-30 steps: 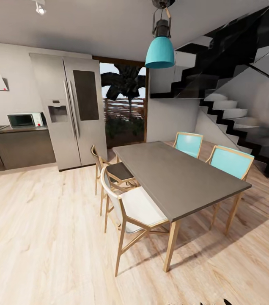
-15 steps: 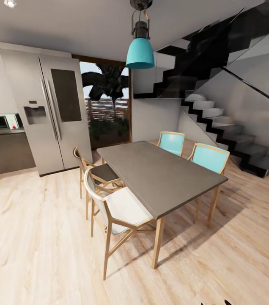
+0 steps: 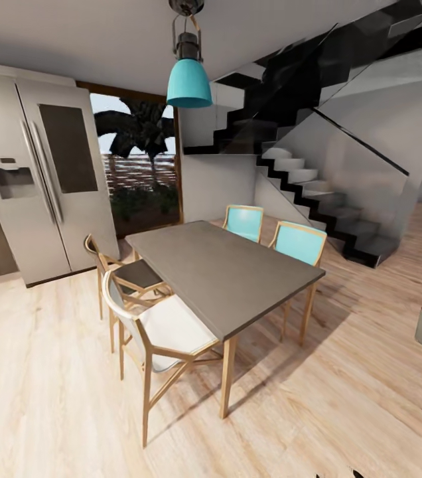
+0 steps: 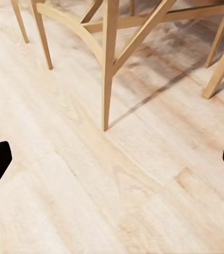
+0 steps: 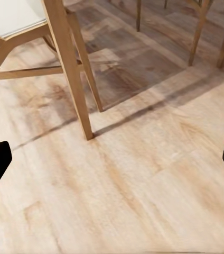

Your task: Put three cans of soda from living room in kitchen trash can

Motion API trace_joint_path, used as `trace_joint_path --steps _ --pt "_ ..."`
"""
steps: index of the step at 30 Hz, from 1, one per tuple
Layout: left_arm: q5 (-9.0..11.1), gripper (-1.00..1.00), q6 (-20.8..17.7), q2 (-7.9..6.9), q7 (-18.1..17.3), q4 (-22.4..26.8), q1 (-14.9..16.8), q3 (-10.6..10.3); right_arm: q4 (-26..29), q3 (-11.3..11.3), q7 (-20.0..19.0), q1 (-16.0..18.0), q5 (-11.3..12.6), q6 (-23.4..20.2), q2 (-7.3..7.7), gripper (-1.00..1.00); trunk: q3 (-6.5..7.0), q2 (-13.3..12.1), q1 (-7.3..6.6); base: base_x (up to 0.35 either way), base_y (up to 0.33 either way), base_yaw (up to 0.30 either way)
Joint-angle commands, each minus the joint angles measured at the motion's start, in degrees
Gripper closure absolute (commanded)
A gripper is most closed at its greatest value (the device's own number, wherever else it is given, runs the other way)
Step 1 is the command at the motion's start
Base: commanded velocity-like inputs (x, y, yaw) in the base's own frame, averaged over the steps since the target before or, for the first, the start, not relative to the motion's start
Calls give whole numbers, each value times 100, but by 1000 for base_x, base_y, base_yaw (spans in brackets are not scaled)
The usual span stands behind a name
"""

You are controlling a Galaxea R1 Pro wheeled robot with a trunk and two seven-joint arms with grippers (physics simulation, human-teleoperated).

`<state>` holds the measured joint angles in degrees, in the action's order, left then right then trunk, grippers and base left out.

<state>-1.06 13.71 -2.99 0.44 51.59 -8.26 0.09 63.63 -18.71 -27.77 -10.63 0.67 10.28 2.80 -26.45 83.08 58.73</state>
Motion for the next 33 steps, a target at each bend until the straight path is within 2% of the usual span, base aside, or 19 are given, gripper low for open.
trace_joint_path --steps 1,10,33 --pt "0 -100 0 0 0 0 0 0 0 0 0 0 1 0 0 -100 0 0 0 0 0 -251" --pt "-1 -100 0 0 0 0 0 -2 0 0 -7 0 -4 19 -3 -100 0 0 0 0 0 -194" --pt "-9 -100 0 0 0 -7 0 -5 -24 53 -9 1 -35 29 -9 -100 0 0 0 0 0 -8"
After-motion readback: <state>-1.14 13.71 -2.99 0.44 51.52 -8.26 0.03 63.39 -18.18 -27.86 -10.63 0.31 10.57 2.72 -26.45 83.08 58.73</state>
